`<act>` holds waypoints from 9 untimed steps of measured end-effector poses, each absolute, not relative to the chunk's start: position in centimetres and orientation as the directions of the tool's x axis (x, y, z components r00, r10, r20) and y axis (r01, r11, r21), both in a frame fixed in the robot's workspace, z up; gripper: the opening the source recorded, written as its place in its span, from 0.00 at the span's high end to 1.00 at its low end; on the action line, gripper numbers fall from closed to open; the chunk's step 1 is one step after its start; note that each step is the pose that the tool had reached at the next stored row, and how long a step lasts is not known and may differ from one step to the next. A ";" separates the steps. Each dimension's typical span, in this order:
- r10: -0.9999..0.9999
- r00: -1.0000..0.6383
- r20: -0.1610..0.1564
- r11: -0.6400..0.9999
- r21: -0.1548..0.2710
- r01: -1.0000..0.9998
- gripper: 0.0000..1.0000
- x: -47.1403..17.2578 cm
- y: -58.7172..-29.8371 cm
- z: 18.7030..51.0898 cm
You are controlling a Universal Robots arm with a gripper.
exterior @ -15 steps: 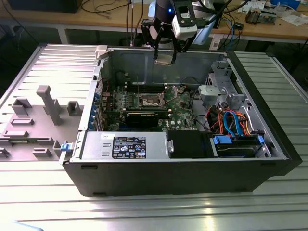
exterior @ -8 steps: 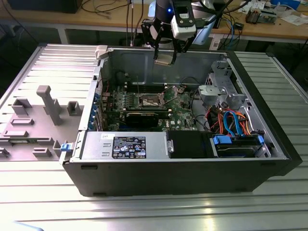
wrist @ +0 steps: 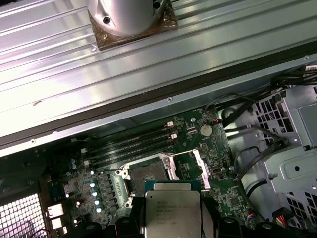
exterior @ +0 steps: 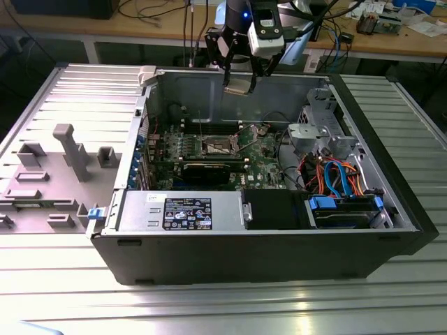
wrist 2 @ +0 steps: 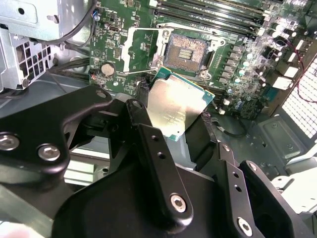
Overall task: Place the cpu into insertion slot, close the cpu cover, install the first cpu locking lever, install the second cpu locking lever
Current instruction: 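Place the cpu into insertion slot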
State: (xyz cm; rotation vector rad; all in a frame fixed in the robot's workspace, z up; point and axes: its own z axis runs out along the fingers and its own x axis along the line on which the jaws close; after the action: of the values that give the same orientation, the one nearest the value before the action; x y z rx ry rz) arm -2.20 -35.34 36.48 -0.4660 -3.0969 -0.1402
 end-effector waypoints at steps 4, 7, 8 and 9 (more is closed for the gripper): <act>0.298 -0.954 0.020 0.950 0.087 0.299 0.46 -2.2 -35.3 36.5; 0.303 -0.953 0.020 0.949 0.087 0.303 0.46 -2.2 -35.5 36.5; 0.303 -0.953 0.020 0.949 0.087 0.303 0.46 -2.2 -35.5 36.5; 0.303 -0.953 0.020 0.949 0.087 0.304 0.46 -2.2 -35.6 36.5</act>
State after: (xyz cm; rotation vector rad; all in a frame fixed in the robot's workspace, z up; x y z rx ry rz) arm -2.22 -35.57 36.46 -0.4816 -3.0950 -0.1403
